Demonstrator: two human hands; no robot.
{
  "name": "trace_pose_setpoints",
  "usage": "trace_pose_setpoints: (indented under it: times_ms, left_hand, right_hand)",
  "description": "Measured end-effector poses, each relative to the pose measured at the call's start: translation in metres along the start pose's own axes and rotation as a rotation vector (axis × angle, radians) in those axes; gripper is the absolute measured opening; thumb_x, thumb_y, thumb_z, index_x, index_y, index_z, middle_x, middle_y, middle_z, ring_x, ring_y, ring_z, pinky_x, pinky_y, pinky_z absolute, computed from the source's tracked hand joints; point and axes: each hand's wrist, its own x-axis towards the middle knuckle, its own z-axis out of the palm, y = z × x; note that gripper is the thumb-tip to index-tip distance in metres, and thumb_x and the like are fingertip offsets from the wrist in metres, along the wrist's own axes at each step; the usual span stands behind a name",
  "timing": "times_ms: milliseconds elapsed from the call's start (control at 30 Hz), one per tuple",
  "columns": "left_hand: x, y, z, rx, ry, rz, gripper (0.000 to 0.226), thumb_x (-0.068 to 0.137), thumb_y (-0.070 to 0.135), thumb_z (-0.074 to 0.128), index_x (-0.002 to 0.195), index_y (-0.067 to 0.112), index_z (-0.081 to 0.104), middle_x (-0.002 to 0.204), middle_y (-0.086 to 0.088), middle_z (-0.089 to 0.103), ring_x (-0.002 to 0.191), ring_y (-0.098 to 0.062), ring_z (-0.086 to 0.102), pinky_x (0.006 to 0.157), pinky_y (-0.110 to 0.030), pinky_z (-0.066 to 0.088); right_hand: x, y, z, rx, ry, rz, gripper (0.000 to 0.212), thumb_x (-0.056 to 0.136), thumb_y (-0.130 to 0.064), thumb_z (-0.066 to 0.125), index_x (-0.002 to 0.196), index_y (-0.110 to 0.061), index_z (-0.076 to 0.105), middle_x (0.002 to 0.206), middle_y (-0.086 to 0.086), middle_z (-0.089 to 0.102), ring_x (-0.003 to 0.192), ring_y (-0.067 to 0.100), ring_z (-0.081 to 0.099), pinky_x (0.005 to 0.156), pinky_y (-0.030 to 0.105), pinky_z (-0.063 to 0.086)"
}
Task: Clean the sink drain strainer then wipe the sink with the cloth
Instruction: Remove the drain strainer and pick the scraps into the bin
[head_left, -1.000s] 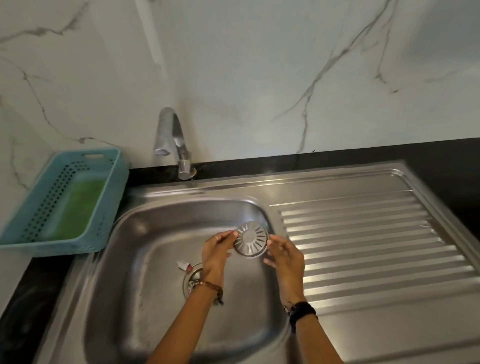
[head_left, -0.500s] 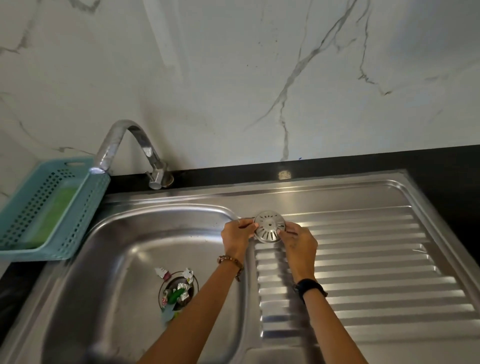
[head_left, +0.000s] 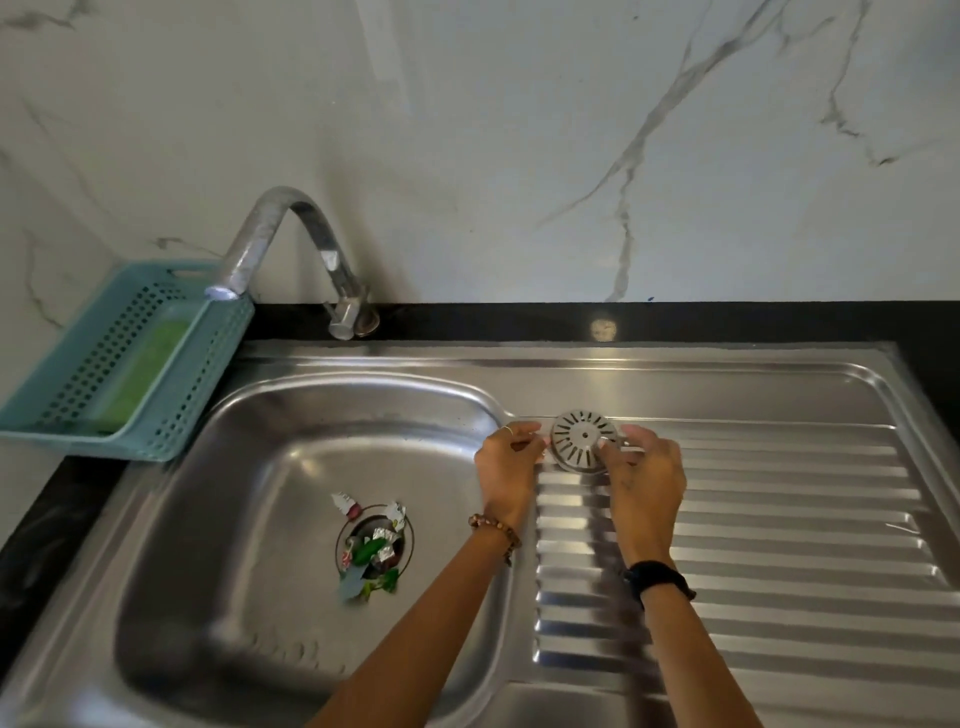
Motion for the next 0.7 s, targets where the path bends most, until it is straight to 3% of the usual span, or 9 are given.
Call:
trace_pose_setpoints:
  times_ms: [100, 200, 267, 367, 467, 567, 633, 700]
  left_hand:
    - [-0.006, -0.018, -0.029, 0.022, 0.026, -0.036, 0.016, 0.081, 0.012, 0.067, 0.097, 0.009, 0.070, 0.094, -0.007, 0.073, 0.085, -0.018, 0.068, 0.083, -0.033, 0.056]
    - [-0.009, -0.051, -0.074, 0.108, 0.086, -0.097, 0.014, 0.082, 0.013, 0.067, 0.094, 0.007, 0.070, 0.093, -0.009, 0.072, 0.076, -0.015, 0.066, 0.065, -0.018, 0.057]
    - [-0.010, -0.076, -0.110, 0.141, 0.146, -0.190, 0.010, 0.081, 0.012, 0.068, 0.089, 0.008, 0.069, 0.092, -0.010, 0.072, 0.072, -0.013, 0.063, 0.055, -0.011, 0.053]
    - [-0.009, -0.109, -0.155, 0.260, 0.201, -0.328, 0.009, 0.079, 0.009, 0.068, 0.087, 0.006, 0.071, 0.092, -0.013, 0.073, 0.083, -0.023, 0.066, 0.076, -0.028, 0.055]
    - [-0.006, -0.137, -0.187, 0.360, 0.151, -0.419, 0.010, 0.078, 0.005, 0.066, 0.086, 0.002, 0.071, 0.095, -0.016, 0.071, 0.092, -0.028, 0.064, 0.074, -0.024, 0.045]
    - [-0.005, -0.158, -0.205, 0.379, 0.092, -0.479, 0.001, 0.078, 0.007, 0.065, 0.077, 0.007, 0.065, 0.090, -0.014, 0.069, 0.088, -0.028, 0.063, 0.068, -0.027, 0.044]
    - [-0.003, -0.167, -0.209, 0.416, 0.061, -0.488, 0.012, 0.078, 0.016, 0.068, 0.083, 0.007, 0.063, 0.093, -0.015, 0.069, 0.085, -0.026, 0.061, 0.067, -0.028, 0.044]
    - [0.003, -0.173, -0.213, 0.428, 0.022, -0.505, 0.029, 0.077, 0.024, 0.071, 0.094, 0.003, 0.060, 0.100, -0.016, 0.068, 0.090, -0.029, 0.062, 0.067, -0.028, 0.042]
  right_hand:
    - [-0.017, -0.022, 0.017, 0.013, 0.000, -0.097, 0.027, 0.091, -0.024, 0.056, 0.112, -0.007, 0.058, 0.116, 0.012, 0.055, 0.103, 0.024, 0.057, 0.086, 0.037, 0.054]
    - [-0.050, -0.044, 0.048, 0.059, -0.165, -0.228, 0.012, 0.091, -0.021, 0.056, 0.100, -0.013, 0.061, 0.101, 0.001, 0.058, 0.084, 0.015, 0.060, 0.074, 0.035, 0.056]
    - [-0.077, -0.049, 0.076, 0.101, -0.337, -0.213, 0.011, 0.091, -0.019, 0.057, 0.098, -0.013, 0.063, 0.096, -0.001, 0.060, 0.082, 0.015, 0.062, 0.069, 0.034, 0.057]
    - [-0.111, -0.040, 0.116, 0.118, -0.579, -0.010, 0.011, 0.090, -0.016, 0.058, 0.097, -0.010, 0.065, 0.094, 0.003, 0.066, 0.082, 0.014, 0.064, 0.074, 0.036, 0.058]
    - [-0.130, -0.019, 0.149, 0.093, -0.694, 0.270, 0.014, 0.088, -0.009, 0.058, 0.095, -0.001, 0.066, 0.085, 0.008, 0.067, 0.072, 0.016, 0.062, 0.073, 0.035, 0.059]
    - [-0.142, 0.001, 0.174, 0.047, -0.657, 0.504, 0.010, 0.086, -0.007, 0.059, 0.090, -0.001, 0.065, 0.078, 0.010, 0.064, 0.067, 0.020, 0.060, 0.056, 0.023, 0.055]
    - [-0.145, 0.011, 0.185, -0.038, -0.607, 0.543, 0.009, 0.087, -0.010, 0.060, 0.079, -0.006, 0.062, 0.075, 0.009, 0.062, 0.063, 0.020, 0.059, 0.043, 0.017, 0.047]
    - [-0.147, 0.019, 0.199, -0.148, -0.562, 0.536, 0.024, 0.088, -0.015, 0.062, 0.065, -0.011, 0.056, 0.071, 0.008, 0.061, 0.056, 0.019, 0.057, 0.042, 0.019, 0.042]
